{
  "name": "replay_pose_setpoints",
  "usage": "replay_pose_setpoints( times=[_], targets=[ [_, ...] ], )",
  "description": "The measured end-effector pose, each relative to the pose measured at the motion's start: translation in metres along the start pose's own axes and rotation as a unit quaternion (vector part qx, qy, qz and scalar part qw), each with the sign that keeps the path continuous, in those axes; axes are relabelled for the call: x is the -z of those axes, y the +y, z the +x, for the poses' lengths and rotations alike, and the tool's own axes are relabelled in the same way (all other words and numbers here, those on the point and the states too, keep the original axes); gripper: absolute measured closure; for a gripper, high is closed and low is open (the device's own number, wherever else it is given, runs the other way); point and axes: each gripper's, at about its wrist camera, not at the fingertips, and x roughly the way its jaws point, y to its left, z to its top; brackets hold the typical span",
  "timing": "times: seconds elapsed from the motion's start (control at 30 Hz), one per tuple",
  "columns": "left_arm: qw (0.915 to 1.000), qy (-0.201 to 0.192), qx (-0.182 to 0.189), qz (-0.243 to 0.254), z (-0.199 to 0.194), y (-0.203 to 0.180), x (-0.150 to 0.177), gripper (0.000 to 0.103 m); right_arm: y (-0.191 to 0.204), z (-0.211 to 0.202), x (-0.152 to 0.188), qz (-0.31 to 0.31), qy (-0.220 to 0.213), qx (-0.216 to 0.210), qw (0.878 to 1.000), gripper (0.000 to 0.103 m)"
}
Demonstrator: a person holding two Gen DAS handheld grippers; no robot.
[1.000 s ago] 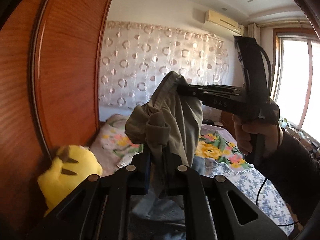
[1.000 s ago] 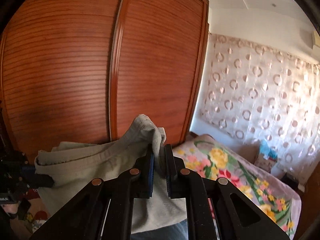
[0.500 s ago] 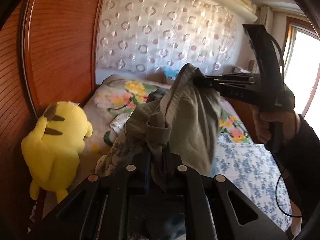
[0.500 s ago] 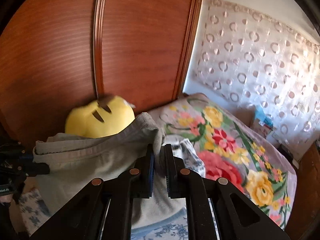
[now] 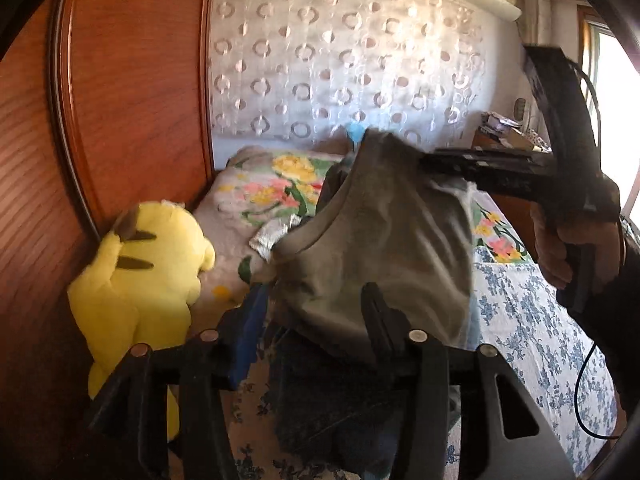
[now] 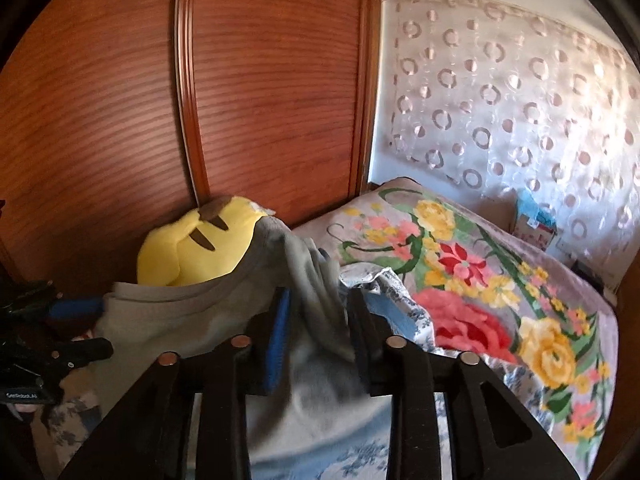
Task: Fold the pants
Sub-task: 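Lower the trousers onto the blue jeans and open both tools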
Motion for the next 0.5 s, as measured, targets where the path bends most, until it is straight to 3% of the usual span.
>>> replay_pose_setpoints(
  times=[0.17,0.3,0.5],
  targets=[
    [0.9995,-0.024,0.019,0.013,-0.015,-0.015,-0.002,0.053,0.003,-0.02,0.029,0.022,-0.019,-0.026,0.999,0.071],
    [0.9989,-0.007,0.04,0.024,-0.004,-0.029,0.005,0.052,0.003,-0.009,0.042,0.027,-0.001,-0.037,0.999,0.071],
    [0.9982,0.031,0.043,0.028,0.021,-0.039,0.019,0.053,-0.021,0.017,0.04,0.051,0.021,-0.035,0.998,0.071]
  ],
)
